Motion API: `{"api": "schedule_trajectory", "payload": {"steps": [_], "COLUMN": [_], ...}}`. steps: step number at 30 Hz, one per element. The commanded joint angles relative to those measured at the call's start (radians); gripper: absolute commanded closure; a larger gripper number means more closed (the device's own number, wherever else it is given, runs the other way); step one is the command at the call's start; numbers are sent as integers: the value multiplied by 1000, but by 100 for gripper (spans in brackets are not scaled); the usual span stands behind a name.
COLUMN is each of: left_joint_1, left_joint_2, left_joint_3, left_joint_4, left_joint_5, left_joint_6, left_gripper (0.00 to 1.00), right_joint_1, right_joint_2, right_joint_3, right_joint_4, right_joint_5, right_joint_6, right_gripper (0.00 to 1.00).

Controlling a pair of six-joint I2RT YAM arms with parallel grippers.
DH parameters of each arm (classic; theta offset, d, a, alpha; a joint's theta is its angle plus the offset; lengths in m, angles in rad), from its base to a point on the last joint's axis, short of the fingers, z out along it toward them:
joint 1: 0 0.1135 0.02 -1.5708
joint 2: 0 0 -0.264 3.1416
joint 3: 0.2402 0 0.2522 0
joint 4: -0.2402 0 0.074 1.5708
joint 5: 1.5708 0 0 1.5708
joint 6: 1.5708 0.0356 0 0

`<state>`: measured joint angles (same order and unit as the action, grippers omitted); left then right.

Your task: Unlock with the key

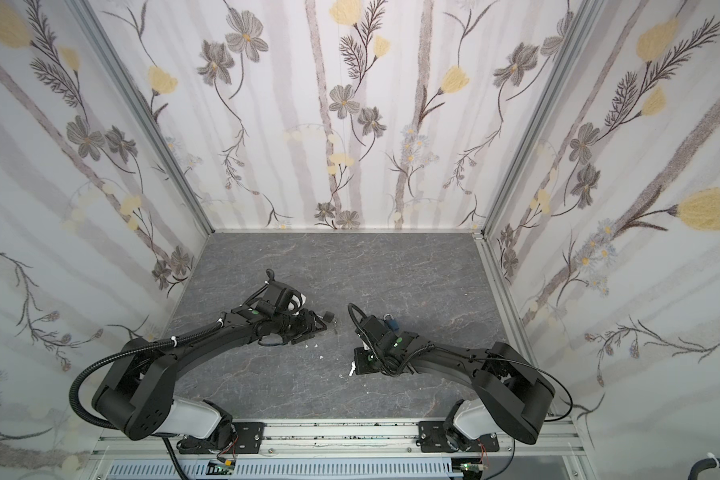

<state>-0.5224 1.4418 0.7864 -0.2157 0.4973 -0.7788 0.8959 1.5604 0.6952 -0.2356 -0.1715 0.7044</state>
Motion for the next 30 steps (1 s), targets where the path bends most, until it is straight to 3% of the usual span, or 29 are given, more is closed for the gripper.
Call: {"api": "schedule_trajectory", "payload": {"steps": [1, 6, 14, 20, 30], "left_joint_1": [-1, 1, 8, 9, 4], "left_joint_2": [-28, -101, -245, -287, -269], "left_joint_3": [14, 14, -11, -57, -93], "left_joint_4": [10, 33, 185, 396, 741], "left_joint_5": [-18, -21, 64, 173, 344], "left_joint_6": [9, 12, 21, -32, -146], "left_gripper": [43, 43, 43, 44, 28], "right_joint_1": [-10, -60, -152, -185, -199], "right_joint_2": [-35, -101, -217, -260, -276], "right_joint_3": [41, 94, 140, 181, 225], "right_joint_4": [32, 21, 17, 22, 67], "right_joint_5": [28, 9, -36, -122, -250], "right_joint_6": [-45, -97, -161, -205, -223], "right_gripper": [100, 100, 100, 100, 100]}}
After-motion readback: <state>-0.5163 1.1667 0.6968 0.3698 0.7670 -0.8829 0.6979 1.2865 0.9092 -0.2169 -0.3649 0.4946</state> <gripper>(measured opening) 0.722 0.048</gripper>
